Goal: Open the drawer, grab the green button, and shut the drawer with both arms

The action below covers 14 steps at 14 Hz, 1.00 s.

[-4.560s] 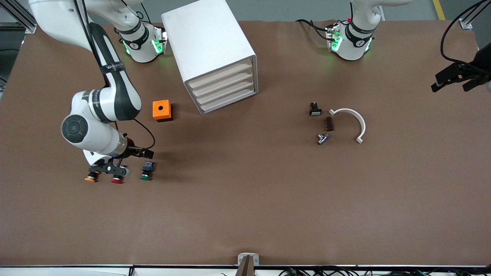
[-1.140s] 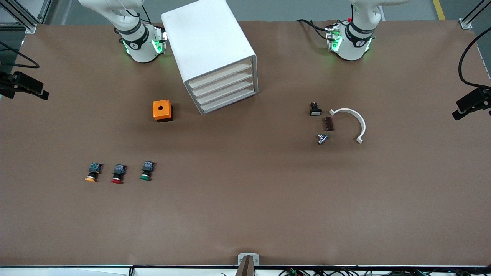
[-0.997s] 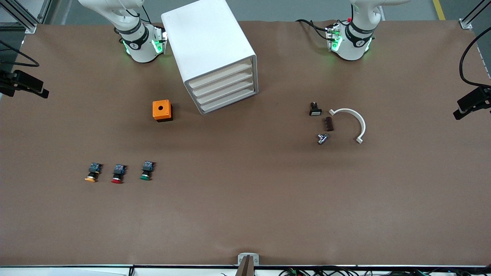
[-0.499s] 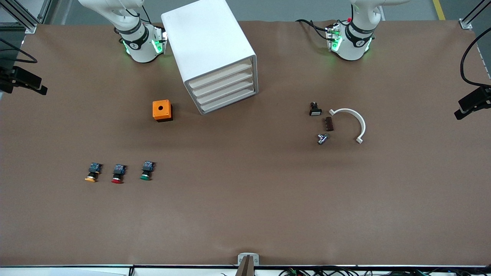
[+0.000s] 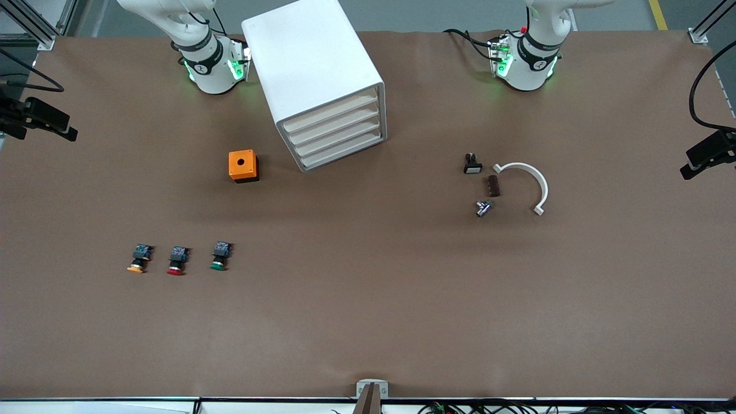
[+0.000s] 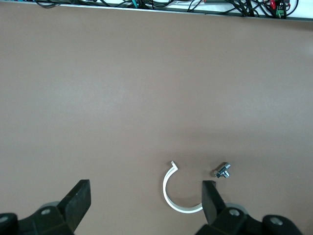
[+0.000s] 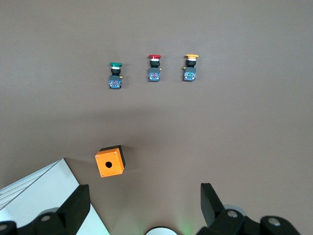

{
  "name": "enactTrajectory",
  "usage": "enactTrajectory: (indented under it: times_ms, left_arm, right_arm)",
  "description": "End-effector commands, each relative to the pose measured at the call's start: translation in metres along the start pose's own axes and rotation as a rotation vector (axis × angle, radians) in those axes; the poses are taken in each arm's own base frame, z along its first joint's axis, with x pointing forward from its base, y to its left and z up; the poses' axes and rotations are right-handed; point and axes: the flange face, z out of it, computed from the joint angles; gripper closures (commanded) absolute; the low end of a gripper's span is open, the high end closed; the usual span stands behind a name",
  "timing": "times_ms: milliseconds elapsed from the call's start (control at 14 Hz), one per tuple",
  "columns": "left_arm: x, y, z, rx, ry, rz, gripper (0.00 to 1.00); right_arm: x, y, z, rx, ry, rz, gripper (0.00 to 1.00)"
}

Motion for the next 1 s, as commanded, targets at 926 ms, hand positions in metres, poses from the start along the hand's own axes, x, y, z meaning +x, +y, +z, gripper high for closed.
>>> enactTrajectory:
  times_ms: [926]
  left_arm:
    - [-0.003,0.003,-0.004,-0.006,-0.007,-0.006,0.00]
  right_arm:
    - [-0.033,-0.003,0.003,0.013,0.052,0.019,0.00]
